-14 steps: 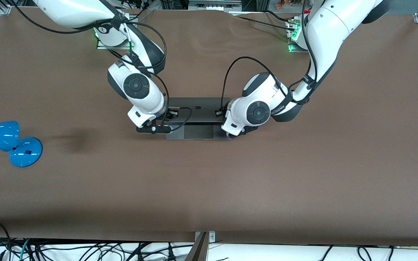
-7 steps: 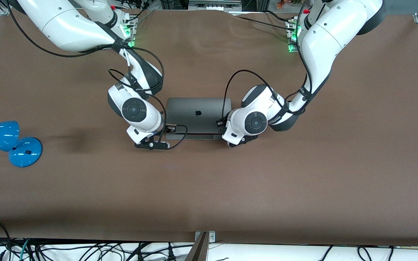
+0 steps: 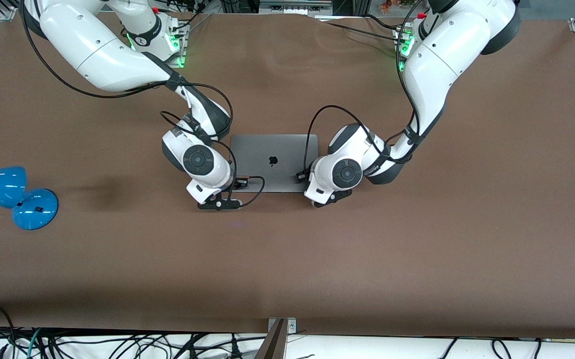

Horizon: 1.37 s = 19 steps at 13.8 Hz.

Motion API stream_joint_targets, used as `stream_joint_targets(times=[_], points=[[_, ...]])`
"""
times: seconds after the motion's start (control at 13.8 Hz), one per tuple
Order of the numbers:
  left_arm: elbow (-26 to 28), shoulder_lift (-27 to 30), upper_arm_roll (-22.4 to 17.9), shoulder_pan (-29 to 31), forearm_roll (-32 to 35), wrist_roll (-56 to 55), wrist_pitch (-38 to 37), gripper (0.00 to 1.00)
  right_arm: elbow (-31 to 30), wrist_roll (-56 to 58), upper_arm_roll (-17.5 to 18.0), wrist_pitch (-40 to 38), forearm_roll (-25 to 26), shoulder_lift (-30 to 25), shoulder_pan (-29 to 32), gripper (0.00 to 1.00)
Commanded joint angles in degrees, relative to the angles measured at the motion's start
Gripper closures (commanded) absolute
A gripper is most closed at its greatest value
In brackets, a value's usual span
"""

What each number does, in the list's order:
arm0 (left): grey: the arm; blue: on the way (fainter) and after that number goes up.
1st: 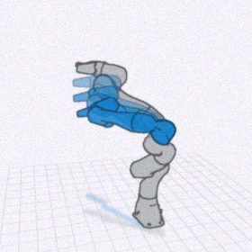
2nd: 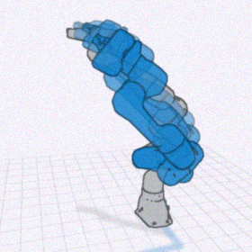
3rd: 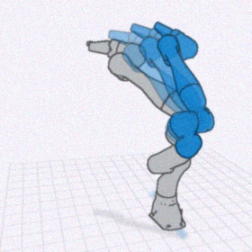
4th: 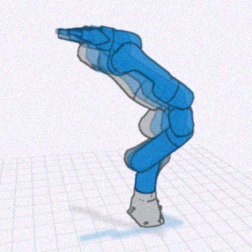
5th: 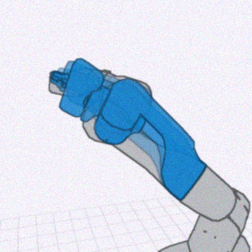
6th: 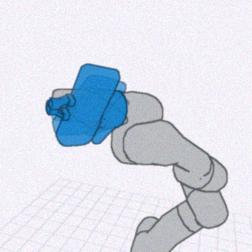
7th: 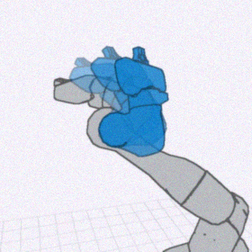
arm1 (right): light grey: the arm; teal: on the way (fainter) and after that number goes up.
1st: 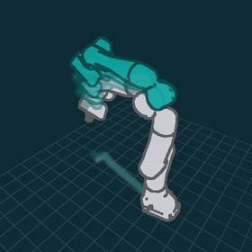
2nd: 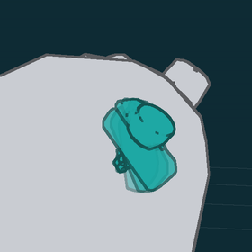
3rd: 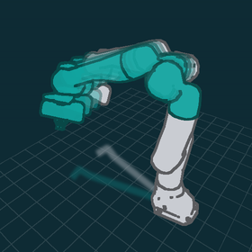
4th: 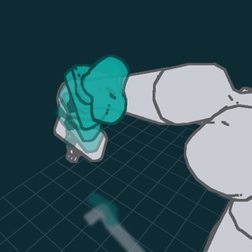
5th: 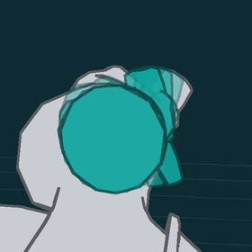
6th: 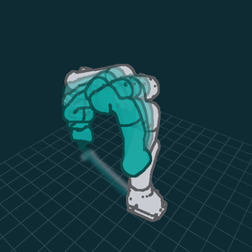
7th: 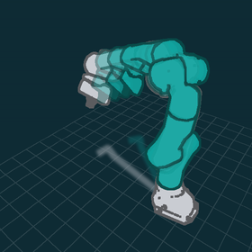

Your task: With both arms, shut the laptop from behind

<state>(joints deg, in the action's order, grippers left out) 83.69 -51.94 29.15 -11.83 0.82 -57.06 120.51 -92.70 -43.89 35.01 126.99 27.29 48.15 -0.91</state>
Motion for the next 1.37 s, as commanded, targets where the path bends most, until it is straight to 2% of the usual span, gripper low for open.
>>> stream_joint_targets(times=[0.0,0.14,0.22,0.29,0.36,0.43,0.72,1.01,1.3], points=[[-1.95,-1.14,-0.85,-1.09,1.64,0.10,0.16,1.00,1.38,-0.14,-1.16,2.64,0.92,2.39,-2.34,1.00],[-1.95,-1.05,-0.85,-1.00,1.64,0.10,0.16,1.00,2.25,0.47,-1.17,2.47,0.13,2.04,-1.73,1.00],[-1.95,-0.79,-0.85,-0.91,1.55,-0.07,0.16,0.72,4.18,0.73,-1.00,1.43,-0.39,1.51,-1.64,1.00],[-1.95,-0.36,-0.85,-0.82,1.72,-0.25,0.16,0.44,5.76,0.82,-0.48,-1.89,-1.35,0.99,-0.86,0.85],[-2.03,0.26,-0.85,-0.56,1.90,-0.16,0.16,0.00,8.47,1.09,0.84,-6.53,-4.84,0.20,0.63,0.19],[-2.03,1.13,-0.76,-0.39,1.99,-0.25,-0.10,0.00,10.33,2.39,1.89,-10.15,-6.44,-0.16,2.30,0.00],[-1.95,6.75,-0.58,0.49,1.81,-0.77,-3.95,0.00,10.61,14.87,3.05,-20.35,-6.99,-5.60,8.36,0.00],[-1.95,16.06,-0.67,2.68,1.99,-0.25,-15.72,0.00,10.70,15.85,2.96,-26.87,-7.16,-12.71,14.60,0.00],[-1.95,23.63,-0.41,6.37,1.81,3.17,-19.08,0.00,12.88,20.85,2.87,-33.98,-7.16,-15.63,18.39,0.00]])
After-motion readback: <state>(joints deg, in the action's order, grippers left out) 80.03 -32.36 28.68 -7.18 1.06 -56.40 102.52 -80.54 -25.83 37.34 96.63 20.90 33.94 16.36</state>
